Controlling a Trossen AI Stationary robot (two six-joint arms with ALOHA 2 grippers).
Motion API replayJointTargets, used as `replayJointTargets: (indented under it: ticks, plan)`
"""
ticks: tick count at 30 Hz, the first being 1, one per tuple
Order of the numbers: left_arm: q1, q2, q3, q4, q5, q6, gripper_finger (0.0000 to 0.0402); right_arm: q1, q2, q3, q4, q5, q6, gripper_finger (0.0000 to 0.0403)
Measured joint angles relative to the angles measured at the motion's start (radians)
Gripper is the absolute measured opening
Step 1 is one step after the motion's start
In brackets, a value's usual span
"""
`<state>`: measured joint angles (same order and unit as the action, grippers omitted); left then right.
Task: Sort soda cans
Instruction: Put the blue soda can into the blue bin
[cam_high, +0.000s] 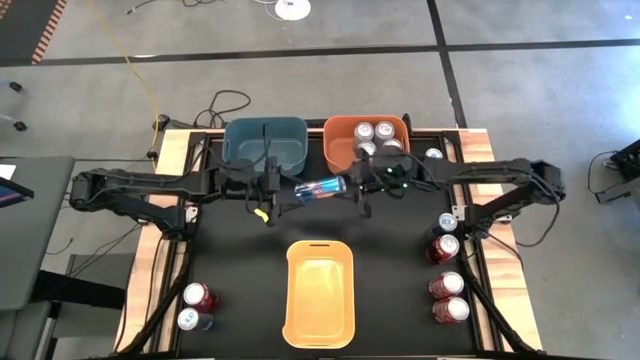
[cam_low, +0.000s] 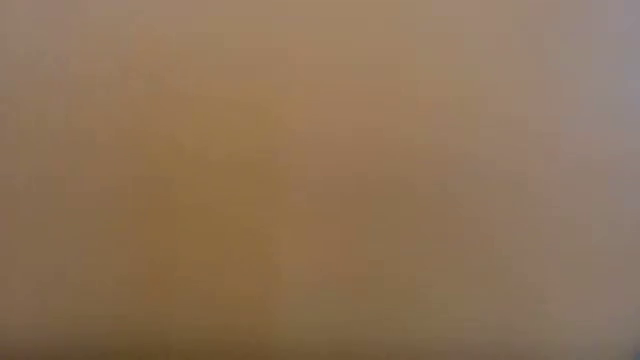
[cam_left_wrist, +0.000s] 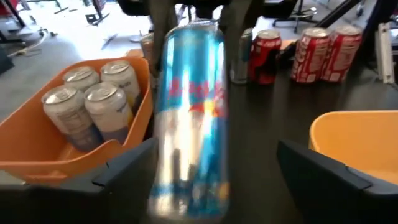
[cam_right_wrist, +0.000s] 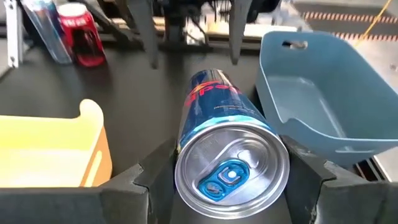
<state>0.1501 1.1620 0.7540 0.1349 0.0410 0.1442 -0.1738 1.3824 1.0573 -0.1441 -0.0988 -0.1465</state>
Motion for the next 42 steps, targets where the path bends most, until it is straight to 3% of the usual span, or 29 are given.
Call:
replayJointTargets:
  ticks: [11,18,26,34,42]
  plan:
    - [0.0,0.036,0.044,-0.006,0.018,0.004,0.0332,0.026,0.283,0.402,-0.322,-0.009,-0.106,0.0229]
    - [0.002,0.115,0.055,-0.044,0.016,0.018,0.0332,0.044,0.407,0.575,-0.49,-0.009,-0.155,0.0229]
    - [0.026,0.164,0.084,-0.068,0.011,-0.014,0.0328,0.043,0.469,0.636,-0.555,0.006,-0.173,0.023]
    - [0.032,0.167,0.087,-0.057,0.004,-0.003,0.0267,0.039,0.469,0.637,-0.556,0.009,-0.192,0.023]
    - [0.028,0.165,0.093,-0.091,-0.138,-0.052,0.0272,0.039,0.472,0.638,-0.54,0.05,-0.217,0.023]
